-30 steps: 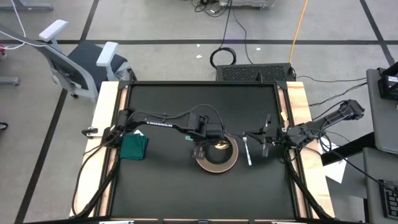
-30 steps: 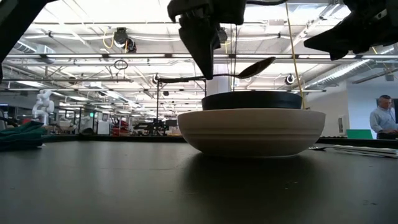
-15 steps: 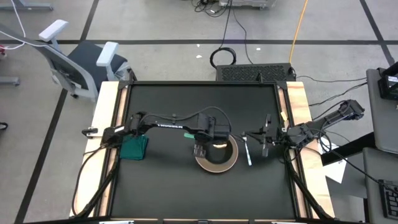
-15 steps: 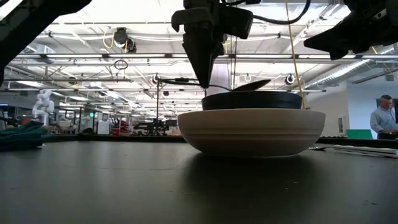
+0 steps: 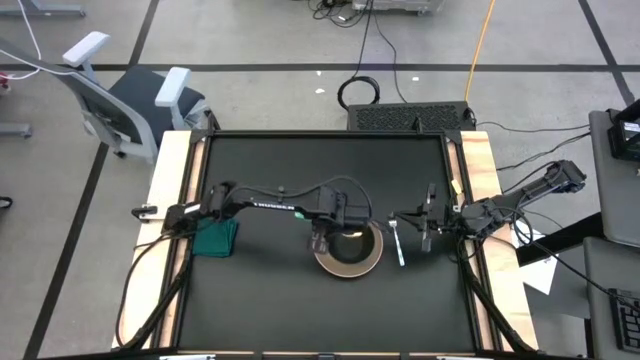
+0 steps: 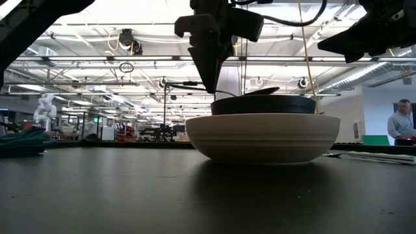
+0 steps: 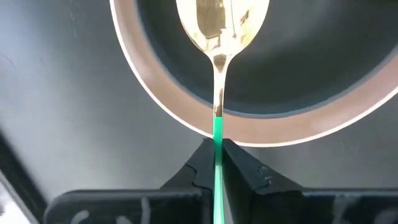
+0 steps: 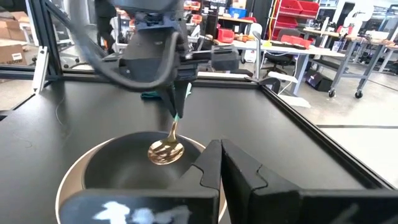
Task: Set table place
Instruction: Put the blue spoon into the black bowl
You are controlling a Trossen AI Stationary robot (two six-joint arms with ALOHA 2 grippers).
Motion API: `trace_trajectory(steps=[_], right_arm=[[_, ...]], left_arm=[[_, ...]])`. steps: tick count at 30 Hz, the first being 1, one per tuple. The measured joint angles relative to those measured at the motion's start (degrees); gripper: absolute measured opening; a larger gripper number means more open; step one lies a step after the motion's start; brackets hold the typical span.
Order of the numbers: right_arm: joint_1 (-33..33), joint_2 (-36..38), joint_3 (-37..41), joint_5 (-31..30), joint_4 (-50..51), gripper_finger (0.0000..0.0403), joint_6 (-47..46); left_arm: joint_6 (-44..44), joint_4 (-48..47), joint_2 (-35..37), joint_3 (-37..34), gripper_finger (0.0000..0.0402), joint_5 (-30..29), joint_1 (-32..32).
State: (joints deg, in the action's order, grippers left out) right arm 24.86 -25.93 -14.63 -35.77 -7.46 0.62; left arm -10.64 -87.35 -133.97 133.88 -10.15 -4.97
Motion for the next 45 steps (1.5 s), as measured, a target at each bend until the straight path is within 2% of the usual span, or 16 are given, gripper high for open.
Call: trace_trajectory(steps=[5, 13, 19, 26, 33, 38, 45], right_arm=[[0.0, 0.0, 0.0, 0.0, 0.0, 0.0000, -0.1], [0.0, 0.0, 0.0, 0.0, 0.0, 0.0000, 0.0], [0.0, 0.0, 0.0, 0.0, 0.0, 0.0000, -0.3], [0.0, -0.2, 0.0, 0.0, -0.5, 0.0000, -0.3], [0.0, -0.2, 0.0, 0.0, -0.7, 0.0000, -0.2], [0.0, -0.2, 0.0, 0.0, -0.7, 0.0000, -0.3], [0.0, -0.2, 0.0, 0.0, -0.7, 0.0000, -0.3]], left_arm=[[-2.9, 0.0, 0.0, 0.0, 0.0006, -4.8, -1.7], [-6.8, 0.9, -0.2, 0.0, 0.0028, -10.5, -3.7], [-9.8, 0.6, -3.2, -0.2, 0.0006, -15.8, -4.8], [-11.4, 0.3, -4.7, -0.2, 0.0028, -21.6, -5.7], [-17.2, 1.7, -4.7, -0.2, 0.0007, -28.7, -7.6], [-20.4, 2.2, -4.7, -0.2, 0.0028, -32.3, -8.8], [-24.9, 6.0, -4.7, -0.2, 0.0019, -32.5, -10.2]])
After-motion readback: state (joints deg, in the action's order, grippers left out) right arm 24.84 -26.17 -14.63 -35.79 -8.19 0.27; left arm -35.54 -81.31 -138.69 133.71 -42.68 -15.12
